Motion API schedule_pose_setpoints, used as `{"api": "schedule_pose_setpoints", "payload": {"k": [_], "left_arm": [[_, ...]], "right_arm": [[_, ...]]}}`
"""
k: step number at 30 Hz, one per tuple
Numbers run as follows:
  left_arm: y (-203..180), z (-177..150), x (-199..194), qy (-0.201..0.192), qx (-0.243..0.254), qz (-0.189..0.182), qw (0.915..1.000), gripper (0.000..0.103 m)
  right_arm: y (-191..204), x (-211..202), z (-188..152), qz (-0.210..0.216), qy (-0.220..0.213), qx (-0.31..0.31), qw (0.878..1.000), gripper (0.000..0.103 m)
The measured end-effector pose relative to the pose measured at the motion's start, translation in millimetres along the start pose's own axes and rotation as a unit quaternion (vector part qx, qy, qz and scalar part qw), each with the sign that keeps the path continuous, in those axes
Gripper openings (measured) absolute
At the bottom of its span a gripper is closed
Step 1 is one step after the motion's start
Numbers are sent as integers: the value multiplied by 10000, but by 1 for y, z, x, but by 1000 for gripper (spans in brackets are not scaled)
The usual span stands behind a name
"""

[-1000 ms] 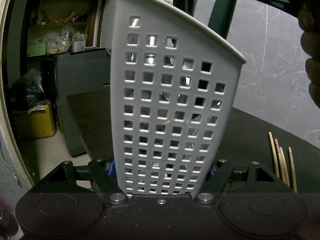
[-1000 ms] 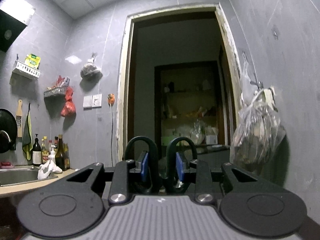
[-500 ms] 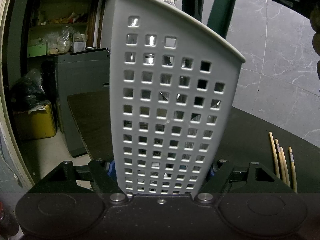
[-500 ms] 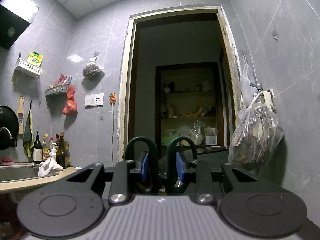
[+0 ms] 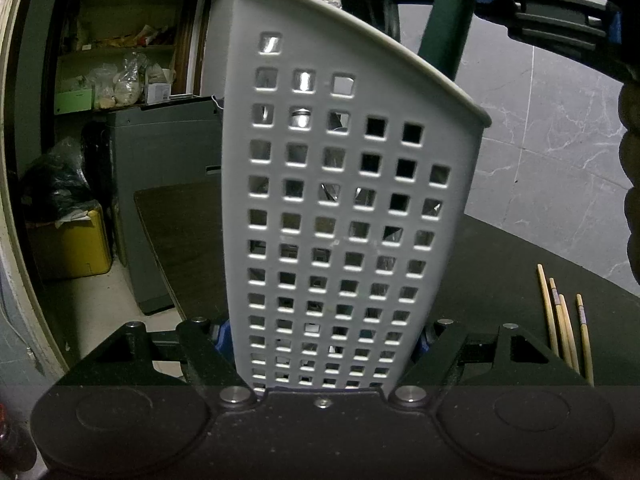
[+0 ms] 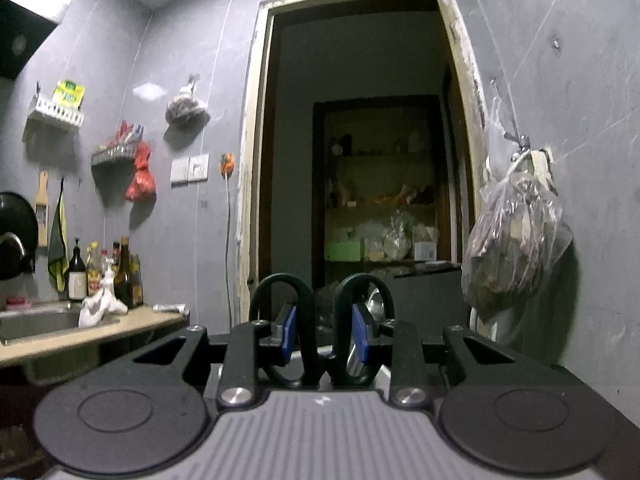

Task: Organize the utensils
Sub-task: 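Open the right tool to release the scissors and lift it away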

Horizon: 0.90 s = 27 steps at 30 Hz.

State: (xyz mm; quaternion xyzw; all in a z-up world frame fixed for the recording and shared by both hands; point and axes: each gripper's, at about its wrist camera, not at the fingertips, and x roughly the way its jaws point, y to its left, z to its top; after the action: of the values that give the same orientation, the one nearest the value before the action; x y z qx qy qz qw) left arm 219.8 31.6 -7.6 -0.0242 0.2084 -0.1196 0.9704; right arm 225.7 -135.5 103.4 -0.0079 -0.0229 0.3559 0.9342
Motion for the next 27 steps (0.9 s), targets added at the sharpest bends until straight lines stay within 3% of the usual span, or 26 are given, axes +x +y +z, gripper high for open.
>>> {"api": "schedule_pose_setpoints", "payload": {"k": [22,27], "left_arm": [[-6,4,-2,50,56,73,9999,77],[-6,5,-2,56,59,80,9999,77]], "right_arm": [[-4,-2,2,141,80,153,9998,39],[-7,-6,1,87,103,177,9998,50]]}}
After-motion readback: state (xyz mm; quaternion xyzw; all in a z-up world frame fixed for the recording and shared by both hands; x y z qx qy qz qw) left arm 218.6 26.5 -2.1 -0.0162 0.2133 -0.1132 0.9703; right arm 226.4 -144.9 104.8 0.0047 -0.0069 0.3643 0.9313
